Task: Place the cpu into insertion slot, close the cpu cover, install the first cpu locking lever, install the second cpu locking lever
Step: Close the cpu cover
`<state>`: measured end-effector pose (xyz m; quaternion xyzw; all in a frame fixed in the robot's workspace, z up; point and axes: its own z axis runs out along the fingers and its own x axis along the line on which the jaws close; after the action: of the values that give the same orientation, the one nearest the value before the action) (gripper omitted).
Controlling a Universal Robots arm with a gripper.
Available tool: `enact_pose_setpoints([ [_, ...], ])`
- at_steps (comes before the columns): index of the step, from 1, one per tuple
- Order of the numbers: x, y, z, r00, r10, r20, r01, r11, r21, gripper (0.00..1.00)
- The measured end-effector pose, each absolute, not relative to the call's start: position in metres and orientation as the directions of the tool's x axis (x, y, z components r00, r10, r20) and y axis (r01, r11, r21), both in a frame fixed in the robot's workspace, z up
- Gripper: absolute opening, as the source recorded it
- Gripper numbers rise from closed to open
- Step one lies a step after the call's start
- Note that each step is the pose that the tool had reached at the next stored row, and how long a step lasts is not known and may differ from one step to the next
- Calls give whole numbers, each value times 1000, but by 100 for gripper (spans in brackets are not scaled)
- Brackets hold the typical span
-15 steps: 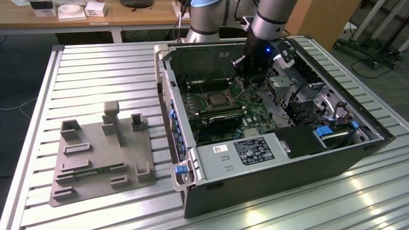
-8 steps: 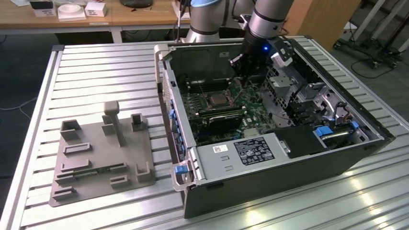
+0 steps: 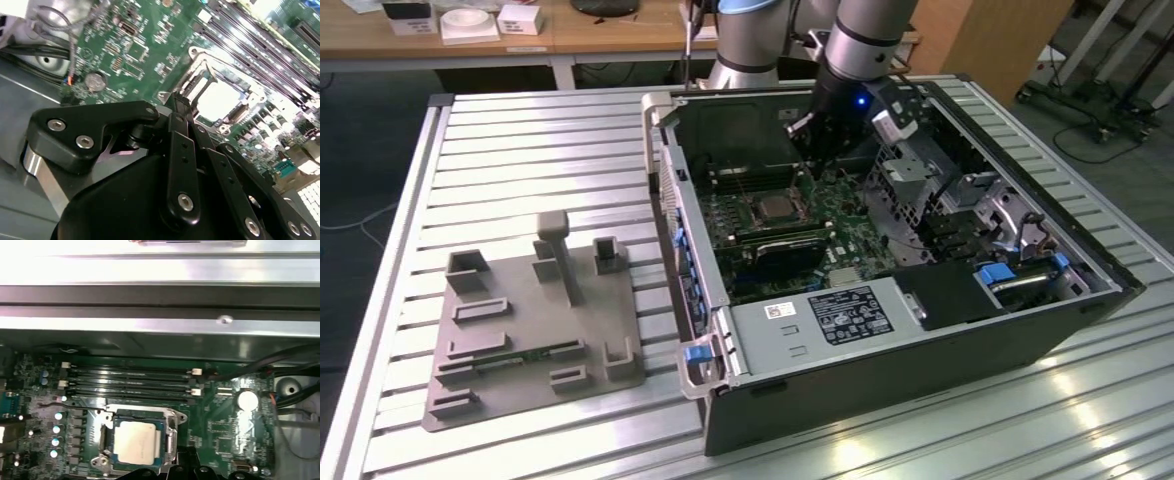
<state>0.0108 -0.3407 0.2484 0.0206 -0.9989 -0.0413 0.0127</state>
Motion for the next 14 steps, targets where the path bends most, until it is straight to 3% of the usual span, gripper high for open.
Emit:
enact_pose_setpoints([
  [14, -16, -340, 247, -999, -42, 24, -40, 996, 83, 11],
])
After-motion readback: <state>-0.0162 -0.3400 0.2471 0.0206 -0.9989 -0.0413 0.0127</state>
